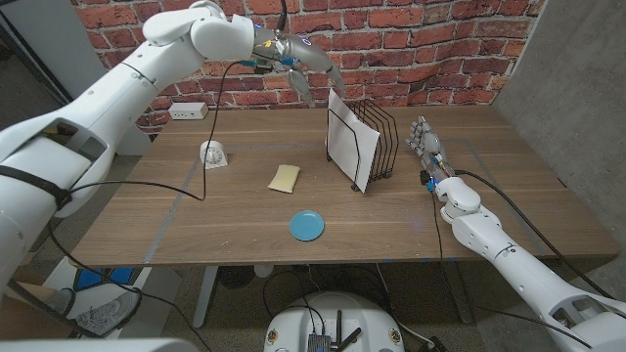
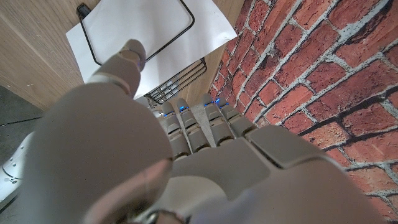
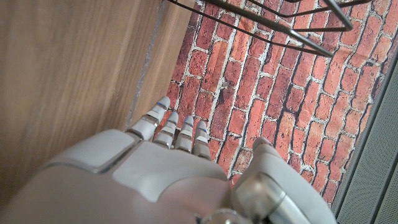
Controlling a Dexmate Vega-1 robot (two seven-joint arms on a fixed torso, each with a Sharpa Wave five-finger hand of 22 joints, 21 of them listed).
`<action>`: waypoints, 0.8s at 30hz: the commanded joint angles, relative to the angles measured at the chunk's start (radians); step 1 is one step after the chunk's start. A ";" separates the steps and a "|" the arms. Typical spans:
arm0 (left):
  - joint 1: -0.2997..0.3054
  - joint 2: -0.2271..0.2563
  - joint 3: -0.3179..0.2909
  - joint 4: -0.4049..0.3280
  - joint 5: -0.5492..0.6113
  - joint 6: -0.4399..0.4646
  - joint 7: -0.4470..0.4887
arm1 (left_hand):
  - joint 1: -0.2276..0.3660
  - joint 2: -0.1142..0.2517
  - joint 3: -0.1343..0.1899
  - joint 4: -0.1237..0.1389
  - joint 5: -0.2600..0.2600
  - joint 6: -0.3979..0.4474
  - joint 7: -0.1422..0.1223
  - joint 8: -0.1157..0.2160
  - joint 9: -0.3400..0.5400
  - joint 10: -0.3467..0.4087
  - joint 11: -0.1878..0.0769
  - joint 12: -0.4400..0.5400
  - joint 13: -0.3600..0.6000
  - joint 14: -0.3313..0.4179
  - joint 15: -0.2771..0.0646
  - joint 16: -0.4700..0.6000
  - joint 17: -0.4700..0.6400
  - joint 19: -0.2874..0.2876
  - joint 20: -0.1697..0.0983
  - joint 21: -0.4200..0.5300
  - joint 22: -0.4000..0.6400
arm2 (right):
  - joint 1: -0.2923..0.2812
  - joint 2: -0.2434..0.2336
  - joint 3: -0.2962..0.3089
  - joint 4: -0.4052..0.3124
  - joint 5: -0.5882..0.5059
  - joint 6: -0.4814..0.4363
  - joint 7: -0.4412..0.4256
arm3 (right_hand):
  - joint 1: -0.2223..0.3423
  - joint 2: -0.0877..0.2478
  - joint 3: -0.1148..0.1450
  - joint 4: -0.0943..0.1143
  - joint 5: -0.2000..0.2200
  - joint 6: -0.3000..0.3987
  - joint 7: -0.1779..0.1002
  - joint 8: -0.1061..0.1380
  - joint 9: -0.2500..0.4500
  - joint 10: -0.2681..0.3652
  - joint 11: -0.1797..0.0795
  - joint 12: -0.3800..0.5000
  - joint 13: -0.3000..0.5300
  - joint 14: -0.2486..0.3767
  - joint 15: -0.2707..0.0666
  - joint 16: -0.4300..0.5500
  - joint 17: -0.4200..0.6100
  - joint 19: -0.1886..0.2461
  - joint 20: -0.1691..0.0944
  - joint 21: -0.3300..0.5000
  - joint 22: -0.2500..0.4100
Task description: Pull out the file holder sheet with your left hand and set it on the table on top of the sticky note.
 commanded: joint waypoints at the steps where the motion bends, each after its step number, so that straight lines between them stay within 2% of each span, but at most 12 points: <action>1: 0.055 0.007 -0.014 -0.044 0.097 0.014 0.089 | 0.002 0.002 -0.013 0.002 -0.001 0.001 0.010 -0.006 0.005 -0.003 0.008 -0.006 0.002 0.015 -0.170 0.001 0.000 0.013 -0.169 0.008 0.003 | -0.004 -0.007 0.004 -0.006 0.007 -0.007 0.004 | -0.010 0.019 0.004 0.001 0.004 0.011 0.004 0.005 0.003 0.006 -0.002 0.004 0.003 0.008 -0.003 0.009 0.002 0.014 0.000 0.007 0.002; 9: 0.044 -0.010 0.007 -0.033 0.134 0.026 0.091 | -0.001 0.006 -0.026 0.005 -0.001 0.007 0.011 -0.009 0.004 0.007 0.010 -0.005 0.002 0.019 -0.170 0.000 0.000 0.017 -0.170 0.006 0.003 | -0.001 -0.005 0.002 0.003 0.014 -0.006 0.019 | -0.011 0.019 0.005 0.001 0.004 0.012 0.003 0.005 0.003 0.007 -0.003 0.004 0.003 0.009 -0.001 0.009 -0.001 0.015 0.001 0.007 0.002; 13: 0.052 -0.015 0.008 -0.037 0.175 0.037 0.137 | -0.001 0.013 -0.032 0.006 0.001 0.017 0.011 -0.009 0.004 0.014 0.018 -0.005 0.002 0.026 -0.170 0.001 0.000 0.022 -0.169 0.007 0.003 | -0.001 -0.002 0.002 0.008 0.019 -0.001 0.026 | -0.012 0.019 0.006 0.001 0.004 0.011 0.003 0.004 0.003 0.007 -0.003 0.004 0.003 0.009 0.000 0.009 -0.002 0.016 0.002 0.007 0.002; 24: 0.061 -0.031 0.026 -0.010 0.245 0.048 0.255 | 0.015 0.041 -0.055 0.005 0.004 0.084 0.005 -0.003 0.003 0.078 0.000 0.005 0.002 0.065 -0.174 0.005 0.002 0.061 -0.167 0.014 0.005 | 0.001 0.001 0.003 0.020 0.024 0.004 0.034 | -0.014 0.018 0.007 0.002 0.004 0.013 0.003 0.005 0.003 0.009 -0.002 0.005 0.003 0.012 -0.001 0.011 -0.005 0.017 0.003 0.007 0.002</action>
